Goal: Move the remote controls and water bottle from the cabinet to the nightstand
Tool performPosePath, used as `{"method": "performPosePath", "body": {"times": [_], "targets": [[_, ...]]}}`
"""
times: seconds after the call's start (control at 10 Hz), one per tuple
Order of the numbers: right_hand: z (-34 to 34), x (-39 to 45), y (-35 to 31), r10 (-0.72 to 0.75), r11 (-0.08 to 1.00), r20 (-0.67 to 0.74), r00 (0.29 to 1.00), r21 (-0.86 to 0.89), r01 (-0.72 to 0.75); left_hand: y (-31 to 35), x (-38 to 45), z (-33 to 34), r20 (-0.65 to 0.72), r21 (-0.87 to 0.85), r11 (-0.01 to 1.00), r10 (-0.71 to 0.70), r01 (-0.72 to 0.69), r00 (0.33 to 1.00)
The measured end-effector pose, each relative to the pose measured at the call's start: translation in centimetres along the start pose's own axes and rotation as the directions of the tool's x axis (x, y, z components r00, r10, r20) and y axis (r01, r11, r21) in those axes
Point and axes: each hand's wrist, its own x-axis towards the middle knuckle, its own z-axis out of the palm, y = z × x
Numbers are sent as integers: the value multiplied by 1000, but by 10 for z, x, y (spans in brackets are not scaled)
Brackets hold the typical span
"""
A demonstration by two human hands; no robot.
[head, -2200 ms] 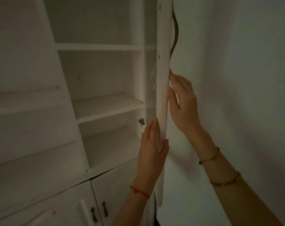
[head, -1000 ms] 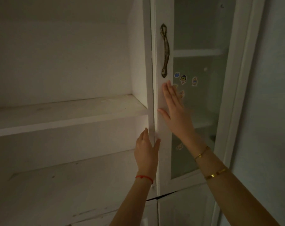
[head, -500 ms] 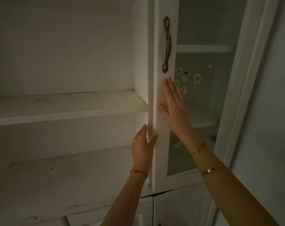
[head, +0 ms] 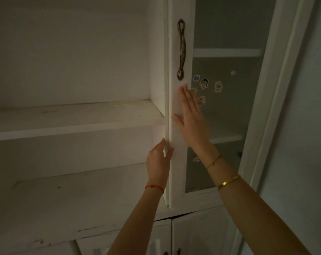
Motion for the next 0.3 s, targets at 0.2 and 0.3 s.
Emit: {"method": "performPosePath", "body": {"times": [0.2, 0.3], "targets": [[-9, -13, 6, -10, 993, 3, 1000, 114, 10, -16, -4, -16, 74, 66, 992, 100, -105, 992], [-16, -34, 8, 38, 974, 98, 994, 218, -59, -24, -9, -36, 92, 103, 982, 149, -158, 985]]}}
